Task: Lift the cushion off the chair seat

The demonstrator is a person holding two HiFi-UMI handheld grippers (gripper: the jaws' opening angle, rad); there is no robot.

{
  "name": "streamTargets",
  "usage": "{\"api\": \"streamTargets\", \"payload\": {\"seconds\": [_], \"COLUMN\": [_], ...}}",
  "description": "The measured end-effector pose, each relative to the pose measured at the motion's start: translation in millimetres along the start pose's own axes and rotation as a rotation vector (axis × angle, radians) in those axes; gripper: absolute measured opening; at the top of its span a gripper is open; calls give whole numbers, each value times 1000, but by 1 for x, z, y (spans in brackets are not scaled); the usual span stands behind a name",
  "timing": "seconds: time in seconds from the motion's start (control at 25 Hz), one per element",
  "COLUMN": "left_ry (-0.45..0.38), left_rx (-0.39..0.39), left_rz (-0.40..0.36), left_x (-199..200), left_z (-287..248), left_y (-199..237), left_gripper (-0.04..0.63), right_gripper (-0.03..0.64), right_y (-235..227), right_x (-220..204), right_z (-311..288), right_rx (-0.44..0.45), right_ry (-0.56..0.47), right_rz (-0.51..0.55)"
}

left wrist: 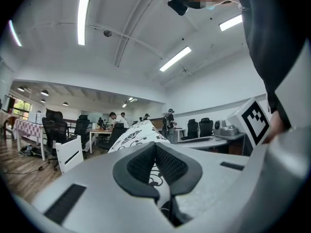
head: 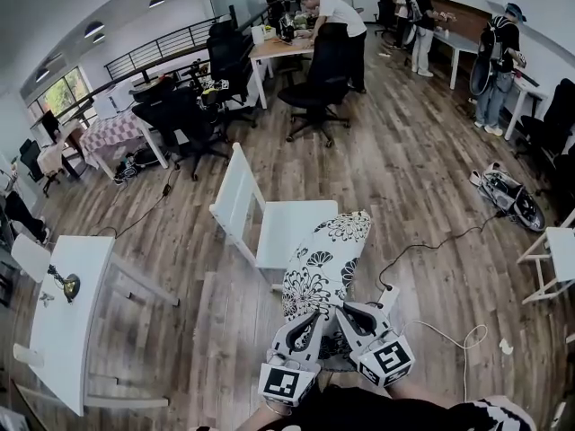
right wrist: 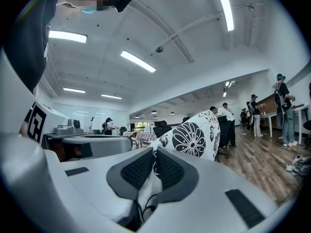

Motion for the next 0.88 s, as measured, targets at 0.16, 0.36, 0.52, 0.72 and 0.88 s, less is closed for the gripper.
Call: {"api": "streamTargets", "payload": {"seconds": [0.16,0.36,0.52,0.72,0.88], "left_ry": [-11,-38,52,6,13], "left_rx": [-17,-30,-3,14,12], "left_rz": [-26,-47,-45,-31,-22], "left_x": [6,8,-7,-16,-26], "left_z": [-2,5,27,61,94], "left_y": [-18,-33,-30,-34,-38], "left_gripper": [5,5,5,5,5], "right_gripper": [37,37,37,37,37], "right_y": [0,0,14,41,73], "right_x": [1,-1,-3,-11,-16], "right_z": [18,30,36,44,54], "right_rx": [-11,-30,-32,-22,-11], "right_ry": [-14,-24,-26,-21,-10], "right_rz": [0,-9,-15,-33,-34]}}
Point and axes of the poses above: the fingertips, and each gripper's own axes: z backward along the fingers, y to its left, x out of its top, the point moved 2 cm from there along z, backward along the fingers, and after that the axes turned 10 degrees about y, right-handed, at the moved point
